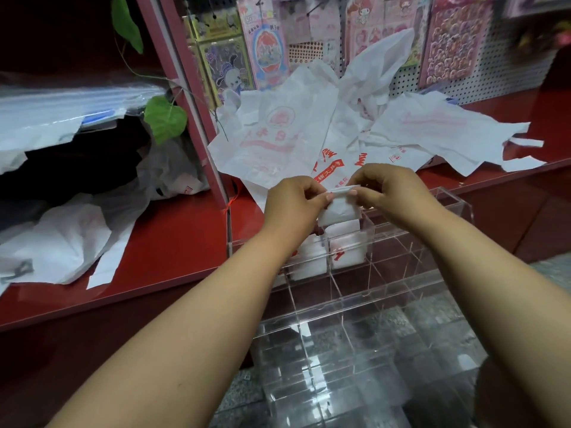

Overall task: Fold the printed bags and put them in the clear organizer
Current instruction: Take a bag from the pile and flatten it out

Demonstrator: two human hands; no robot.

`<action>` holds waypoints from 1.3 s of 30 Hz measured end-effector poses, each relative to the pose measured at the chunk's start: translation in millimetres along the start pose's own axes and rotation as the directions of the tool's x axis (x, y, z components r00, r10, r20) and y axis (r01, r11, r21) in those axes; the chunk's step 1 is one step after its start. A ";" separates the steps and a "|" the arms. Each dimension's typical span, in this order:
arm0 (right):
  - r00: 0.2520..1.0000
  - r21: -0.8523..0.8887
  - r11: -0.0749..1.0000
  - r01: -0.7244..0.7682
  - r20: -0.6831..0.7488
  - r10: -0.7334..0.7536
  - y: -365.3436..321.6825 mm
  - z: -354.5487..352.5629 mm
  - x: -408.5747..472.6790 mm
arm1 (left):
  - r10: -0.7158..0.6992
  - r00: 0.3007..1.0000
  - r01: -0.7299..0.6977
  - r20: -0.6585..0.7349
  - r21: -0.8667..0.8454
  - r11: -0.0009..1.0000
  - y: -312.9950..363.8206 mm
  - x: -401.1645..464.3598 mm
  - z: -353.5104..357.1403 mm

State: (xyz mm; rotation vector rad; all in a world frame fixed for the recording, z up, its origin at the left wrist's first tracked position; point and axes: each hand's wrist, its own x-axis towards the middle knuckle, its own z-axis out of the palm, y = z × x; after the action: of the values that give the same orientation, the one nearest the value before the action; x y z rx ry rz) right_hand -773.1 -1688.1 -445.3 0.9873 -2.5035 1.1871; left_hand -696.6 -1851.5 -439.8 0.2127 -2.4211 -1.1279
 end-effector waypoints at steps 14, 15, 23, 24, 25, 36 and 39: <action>0.980 -0.151 0.981 -0.124 0.135 0.145 40.7 19.3 8.5 | -0.085 0.990 0.067 0.110 0.162 0.985 -34.6 12.6 44.0; 0.974 -0.142 0.977 -0.160 0.140 0.179 40.5 19.1 8.7 | -0.094 0.987 0.070 0.132 0.176 0.982 -35.1 13.2 45.5; 0.885 -0.313 0.888 -0.338 0.216 0.413 36.3 29.2 16.0 | -0.054 0.948 -0.034 0.315 0.268 0.963 -44.2 2.7 46.8; 0.869 -0.363 0.864 -0.350 0.218 0.443 36.0 31.7 18.4 | -0.051 0.942 -0.053 0.333 0.297 0.953 -44.7 2.2 47.2; 0.850 -0.407 0.839 -0.362 0.225 0.476 34.8 33.4 20.8 | -0.052 0.937 -0.067 0.345 0.325 0.943 -45.1 2.2 47.4; 0.857 -0.326 0.866 -0.380 0.227 0.462 27.8 29.8 18.3 | -0.094 0.963 0.048 0.252 0.183 0.982 -39.0 -2.9 43.9; 0.931 -0.203 0.927 -0.316 0.120 0.343 20.4 32.6 12.9 | -0.074 0.989 0.071 0.130 0.028 0.997 -40.9 -6.3 32.0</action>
State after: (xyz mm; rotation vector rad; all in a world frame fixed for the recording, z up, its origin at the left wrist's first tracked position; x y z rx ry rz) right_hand -792.9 -1709.4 -473.6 0.6496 -2.9274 0.9690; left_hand -708.0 -1854.2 -490.8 0.2430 -2.5616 -1.1804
